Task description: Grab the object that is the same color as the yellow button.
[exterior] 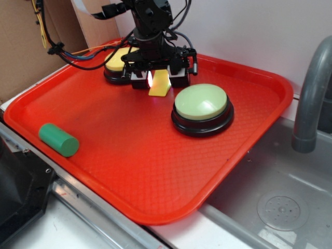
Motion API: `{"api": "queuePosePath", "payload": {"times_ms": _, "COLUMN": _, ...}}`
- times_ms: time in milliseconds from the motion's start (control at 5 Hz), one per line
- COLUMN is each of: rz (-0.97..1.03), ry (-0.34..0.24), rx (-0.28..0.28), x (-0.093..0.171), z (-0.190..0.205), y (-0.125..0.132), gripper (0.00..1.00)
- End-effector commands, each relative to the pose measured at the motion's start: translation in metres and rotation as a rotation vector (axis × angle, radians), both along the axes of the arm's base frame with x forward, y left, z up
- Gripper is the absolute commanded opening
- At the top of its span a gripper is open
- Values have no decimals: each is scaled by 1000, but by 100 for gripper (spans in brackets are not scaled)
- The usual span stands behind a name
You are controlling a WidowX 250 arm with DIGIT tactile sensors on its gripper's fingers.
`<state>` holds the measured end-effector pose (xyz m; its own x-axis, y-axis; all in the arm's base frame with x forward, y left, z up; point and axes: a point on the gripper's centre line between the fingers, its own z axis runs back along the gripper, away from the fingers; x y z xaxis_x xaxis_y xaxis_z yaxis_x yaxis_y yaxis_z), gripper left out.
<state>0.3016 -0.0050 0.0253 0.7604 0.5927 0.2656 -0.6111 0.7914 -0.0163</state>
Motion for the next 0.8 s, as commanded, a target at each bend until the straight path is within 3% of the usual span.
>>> {"api": "queuePosePath", "payload": {"times_ms": 0, "rz": -239, "ry": -33, "rx": -94, "x": -34, "z": 76, "y": 12, "gripper": 0}}
{"api": "queuePosePath", "payload": {"times_ms": 400, "rz": -361, "ry": 112, "rx": -208, "x": -94, "z": 94, "y": 33, "gripper": 0}}
{"api": "queuePosePath", "payload": {"times_ms": 600, "rz": -368, "ry": 137, "rx": -218, "x": -122, "z": 100, "y": 38, "gripper": 0}}
